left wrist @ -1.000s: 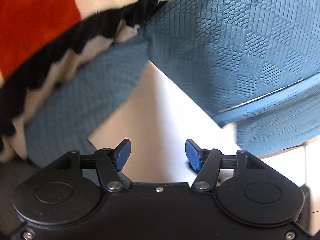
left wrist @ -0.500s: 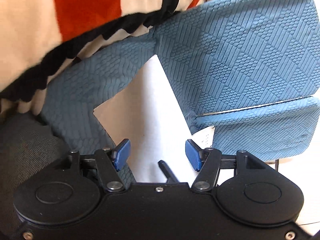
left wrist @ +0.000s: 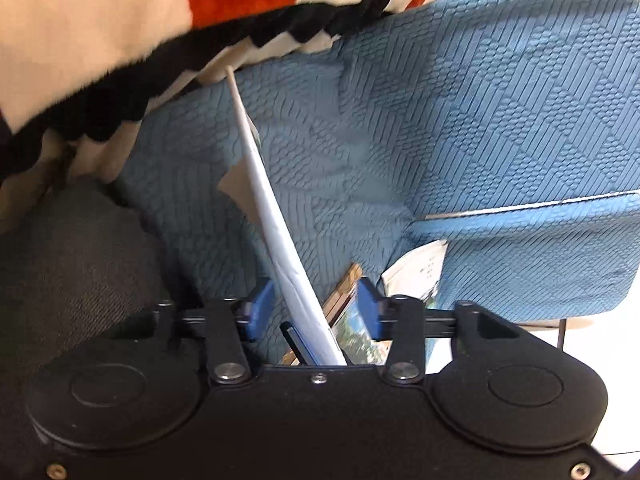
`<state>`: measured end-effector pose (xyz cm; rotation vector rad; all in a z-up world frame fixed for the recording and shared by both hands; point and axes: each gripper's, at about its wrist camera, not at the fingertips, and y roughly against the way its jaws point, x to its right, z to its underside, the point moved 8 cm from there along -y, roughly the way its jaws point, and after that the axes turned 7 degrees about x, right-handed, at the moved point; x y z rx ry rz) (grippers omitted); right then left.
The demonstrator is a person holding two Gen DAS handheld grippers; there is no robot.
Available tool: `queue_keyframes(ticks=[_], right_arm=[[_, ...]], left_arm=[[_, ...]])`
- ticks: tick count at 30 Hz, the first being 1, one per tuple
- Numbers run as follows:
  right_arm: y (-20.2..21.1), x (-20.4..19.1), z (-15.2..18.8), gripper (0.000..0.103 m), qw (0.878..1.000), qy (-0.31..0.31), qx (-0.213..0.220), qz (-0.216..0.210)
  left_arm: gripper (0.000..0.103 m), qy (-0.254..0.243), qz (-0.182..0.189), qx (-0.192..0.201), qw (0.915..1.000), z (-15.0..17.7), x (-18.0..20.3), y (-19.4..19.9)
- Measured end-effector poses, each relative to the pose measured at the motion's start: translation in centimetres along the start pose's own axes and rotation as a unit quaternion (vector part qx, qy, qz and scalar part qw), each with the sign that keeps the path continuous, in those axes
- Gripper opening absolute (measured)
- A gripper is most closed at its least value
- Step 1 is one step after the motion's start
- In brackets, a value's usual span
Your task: Organize objects
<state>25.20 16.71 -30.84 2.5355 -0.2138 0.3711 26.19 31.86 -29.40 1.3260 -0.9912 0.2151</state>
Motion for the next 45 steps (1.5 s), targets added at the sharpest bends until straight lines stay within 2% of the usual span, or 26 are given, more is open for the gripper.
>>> queue_keyframes(ticks=[2,4,5,8,9,11,13,15,16,18,19,21,22,24,26,31,33,35,37,41,42,45], right_arm=[[-0.1,-0.2,0.0,0.005,1.0,-0.009,-0.002,-0.003],[-0.1,-0.2,0.1,0.006,1.0,-0.019,-0.002,0.002],[0.0,-0.1,0.0,0.011,1.0,-0.027,0.0,0.004],[0.7,0.7,0.2,0.024,0.998,-0.067,0.003,0.004],[0.9,1.0,0.4,0.024,0.996,-0.092,-0.001,-0.004],[1.5,2.0,0.8,0.034,0.987,-0.159,-0.004,-0.024],[2.5,2.9,1.7,0.037,0.969,-0.244,-0.014,-0.045],[3.3,3.6,3.0,0.039,0.938,-0.339,-0.029,-0.064],[3.7,3.9,3.8,0.041,0.916,-0.392,-0.034,-0.078],[4.1,4.2,5.5,0.041,0.856,-0.503,-0.035,-0.119],[4.2,4.1,6.3,0.043,0.821,-0.552,-0.032,-0.138],[4.2,3.6,7.7,0.049,0.752,-0.635,-0.025,-0.173],[4.1,3.3,8.2,0.05,0.722,-0.666,-0.019,-0.187],[3.5,2.4,8.9,0.055,0.669,-0.714,-0.017,-0.208],[2.7,1.7,8.9,0.055,0.622,-0.748,-0.01,-0.231],[1.3,1.3,10.0,0.057,0.513,-0.826,0.016,-0.234],[1.1,1.0,10.4,0.057,0.476,-0.846,0.023,-0.238],[1.1,1.0,10.5,0.057,0.455,-0.856,0.039,-0.243],[1.1,1.2,10.7,0.057,0.442,-0.862,0.05,-0.241],[0.9,1.7,12.0,0.057,0.419,-0.881,0.06,-0.21],[0.8,1.9,12.3,0.057,0.423,-0.882,0.058,-0.2],[0.0,2.3,12.5,0.057,0.454,-0.871,0.043,-0.182]], left_arm=[[0.023,-0.009,-0.015,0.005,0.9998,0.3,-0.2,0.2],[0.016,-0.012,-0.016,0.01,0.9997,0.4,-0.1,0.4],[0.01,-0.013,-0.018,0.013,0.9997,0.5,-0.1,0.4],[0.006,-0.028,-0.024,0.02,0.9991,0.5,0.3,0.6],[0.006,-0.032,-0.023,0.022,0.999,0.6,0.4,0.8],[0.004,-0.039,-0.025,0.027,0.9985,0.5,0.7,0.7],[0.004,-0.038,-0.026,0.029,0.9985,0.5,0.7,0.7],[0.004,-0.037,-0.028,0.029,0.9985,0.4,0.8,0.7],[0.003,-0.038,-0.03,0.03,0.9984,0.4,0.8,0.7],[0.003,-0.036,-0.032,0.03,0.9984,0.4,0.8,0.6],[0.002,-0.036,-0.033,0.031,0.9983,0.4,0.7,0.6],[0.002,-0.037,-0.036,0.032,0.9981,0.3,0.7,0.5],[0.002,-0.037,-0.037,0.032,0.9981,0.3,0.7,0.5],[0.002,-0.037,-0.037,0.033,0.9981,0.2,0.7,0.5],[0.002,-0.037,-0.039,0.035,0.9979,0.1,0.6,0.5],[0.001,-0.033,-0.041,0.039,0.9979,-0.3,0.2,0.6],[0.001,-0.027,-0.04,0.039,0.9981,-0.5,-0.1,0.6],[0.001,-0.022,-0.04,0.038,0.9982,-0.6,-0.5,0.6],[0.001,-0.019,-0.04,0.038,0.9983,-0.8,-0.8,0.6],[0.001,-0.014,-0.03,0.035,0.9988,-1.1,-1.2,0.6],[0.001,-0.015,-0.029,0.036,0.9988,-1.2,-1.3,0.6],[0.001,-0.011,-0.028,0.033,0.999,-1.5,-1.6,0.5]])
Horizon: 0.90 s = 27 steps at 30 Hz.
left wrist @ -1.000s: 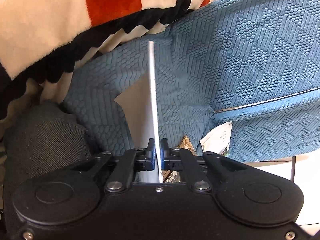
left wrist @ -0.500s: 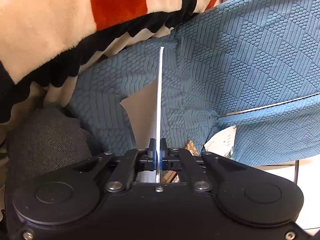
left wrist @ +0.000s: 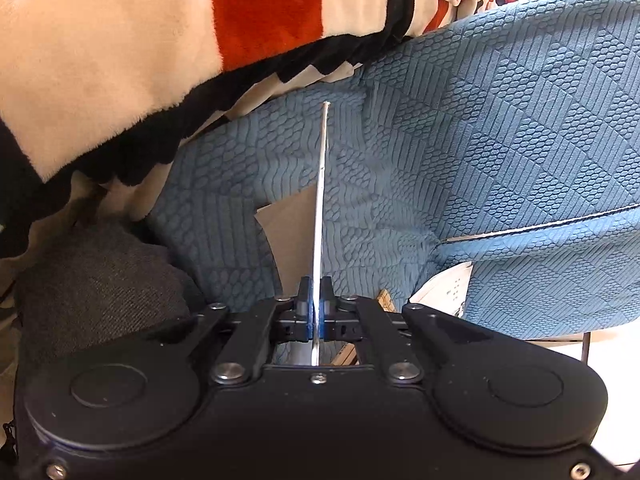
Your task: Organize objects
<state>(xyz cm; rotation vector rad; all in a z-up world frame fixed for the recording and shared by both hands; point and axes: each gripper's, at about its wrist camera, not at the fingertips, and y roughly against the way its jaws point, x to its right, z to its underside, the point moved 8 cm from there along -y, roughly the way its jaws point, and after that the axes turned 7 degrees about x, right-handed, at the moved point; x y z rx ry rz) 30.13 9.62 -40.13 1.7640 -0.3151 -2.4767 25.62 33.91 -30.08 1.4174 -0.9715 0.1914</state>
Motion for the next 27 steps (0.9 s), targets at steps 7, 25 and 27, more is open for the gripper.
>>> queue_keyframes(ticks=[7,25,27], right_arm=[[-0.4,-0.6,-2.4,0.058,0.999,0.02,0.041,0.004],[-1.6,-2.4,-8.3,0.056,0.992,0.102,0.061,0.049],[-2.4,-3.1,-8.4,0.055,0.99,0.124,0.043,0.049]], left_arm=[[0.001,0.006,-0.002,0.0,1.0,-0.5,-0.6,-0.1],[0.001,0.018,-0.017,0.001,0.9997,-1.4,-2.6,-0.5],[0.001,0.015,-0.024,0.006,0.9996,-1.6,-2.9,-0.4]])
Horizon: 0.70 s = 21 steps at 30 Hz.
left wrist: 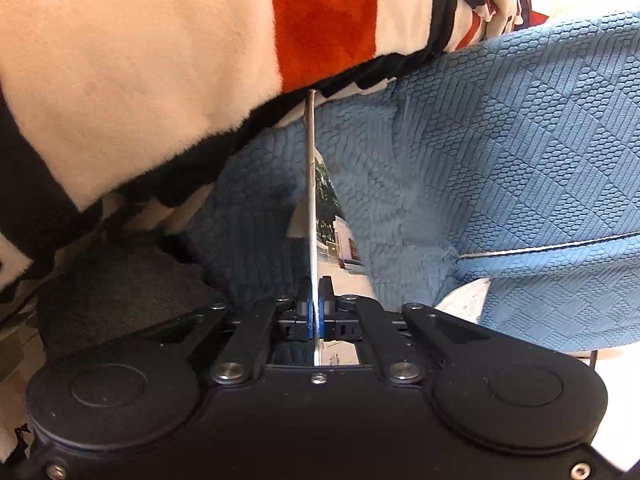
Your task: Organize objects
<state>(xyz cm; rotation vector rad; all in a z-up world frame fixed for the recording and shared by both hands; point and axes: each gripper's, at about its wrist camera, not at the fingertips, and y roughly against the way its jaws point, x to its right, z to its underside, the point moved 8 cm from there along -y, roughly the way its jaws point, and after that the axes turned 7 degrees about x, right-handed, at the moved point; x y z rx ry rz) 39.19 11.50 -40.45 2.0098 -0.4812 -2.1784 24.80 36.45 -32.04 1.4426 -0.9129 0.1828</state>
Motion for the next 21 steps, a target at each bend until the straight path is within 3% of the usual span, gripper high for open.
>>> queue_keyframes(ticks=[7,11,16,21], right_arm=[[-2.1,-1.2,-0.1,0.036,0.993,0.076,-0.091,-0.007],[-2.6,-1.5,0.5,0.034,0.978,0.129,-0.164,-0.007],[-2.9,-1.1,-0.3,0.034,0.981,0.126,-0.146,0.001],[-4.1,-0.4,0.4,0.02,0.981,0.13,-0.141,0.017]], left_arm=[[0.001,-0.001,-0.013,0.0,0.9999,-0.7,-1.2,0.0],[0.001,-0.008,-0.021,-0.002,0.9997,-1.0,-1.8,-0.2],[0.001,-0.027,-0.026,-0.003,0.9993,-1.0,-1.8,-0.3],[0.001,-0.04,-0.041,0.004,0.9984,-0.8,-1.8,-0.3]])
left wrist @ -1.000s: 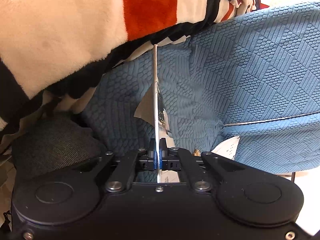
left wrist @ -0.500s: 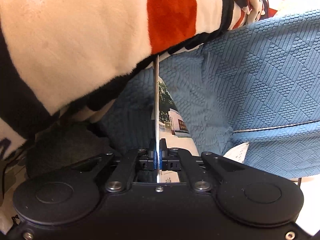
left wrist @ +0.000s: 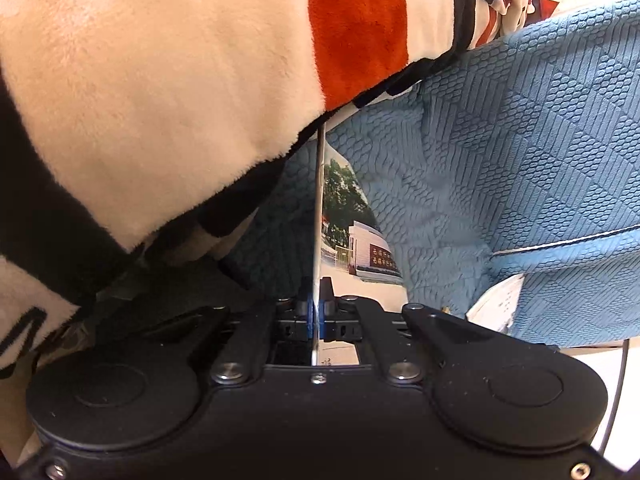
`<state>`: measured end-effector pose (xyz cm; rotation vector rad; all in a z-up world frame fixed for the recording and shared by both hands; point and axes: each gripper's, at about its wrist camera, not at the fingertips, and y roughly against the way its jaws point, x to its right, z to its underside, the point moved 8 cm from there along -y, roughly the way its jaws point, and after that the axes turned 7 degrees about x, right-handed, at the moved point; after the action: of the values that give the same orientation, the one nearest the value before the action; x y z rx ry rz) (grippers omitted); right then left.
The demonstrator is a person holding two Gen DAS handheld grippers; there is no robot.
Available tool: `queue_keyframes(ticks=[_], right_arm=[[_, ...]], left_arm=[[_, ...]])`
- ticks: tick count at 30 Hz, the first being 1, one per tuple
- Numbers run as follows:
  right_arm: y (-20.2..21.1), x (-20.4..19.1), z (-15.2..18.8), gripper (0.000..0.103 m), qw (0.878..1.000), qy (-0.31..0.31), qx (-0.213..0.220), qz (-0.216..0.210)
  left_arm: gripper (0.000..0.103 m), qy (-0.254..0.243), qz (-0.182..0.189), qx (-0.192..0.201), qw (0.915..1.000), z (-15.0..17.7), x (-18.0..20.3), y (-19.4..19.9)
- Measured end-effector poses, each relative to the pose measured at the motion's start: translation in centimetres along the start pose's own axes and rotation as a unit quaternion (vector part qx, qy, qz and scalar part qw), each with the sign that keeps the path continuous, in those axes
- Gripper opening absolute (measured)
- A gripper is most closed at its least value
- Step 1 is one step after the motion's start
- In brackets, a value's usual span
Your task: Organize objects
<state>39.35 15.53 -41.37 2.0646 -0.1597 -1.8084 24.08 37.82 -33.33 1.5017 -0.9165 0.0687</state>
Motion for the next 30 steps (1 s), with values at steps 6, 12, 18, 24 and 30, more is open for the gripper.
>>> queue_keyframes(ticks=[6,12,18,24,30], right_arm=[[0.8,-1.1,0.5,0.011,0.999,0.037,0.02,0.021],[4.7,-3.8,1.1,0.004,0.994,0.087,0.062,0.038],[9.8,-5.6,2.2,0.004,0.983,0.125,0.112,0.074],[15.1,-8.2,4.0,0.004,0.964,0.17,0.166,0.116],[20.2,-10.4,5.7,0.004,0.945,0.195,0.213,0.151]], left_arm=[[0.002,-0.019,0.003,-0.005,0.9998,0.8,0.7,0.2],[0.002,-0.075,0.016,-0.005,0.997,2.8,3.5,0.5],[0.003,-0.123,0.04,-0.02,0.9914,5.5,6.9,0.9],[0.003,-0.187,0.066,-0.023,0.9798,9.2,11.7,1.8],[0.003,-0.254,0.085,-0.023,0.9633,12.6,16.6,3.1]])
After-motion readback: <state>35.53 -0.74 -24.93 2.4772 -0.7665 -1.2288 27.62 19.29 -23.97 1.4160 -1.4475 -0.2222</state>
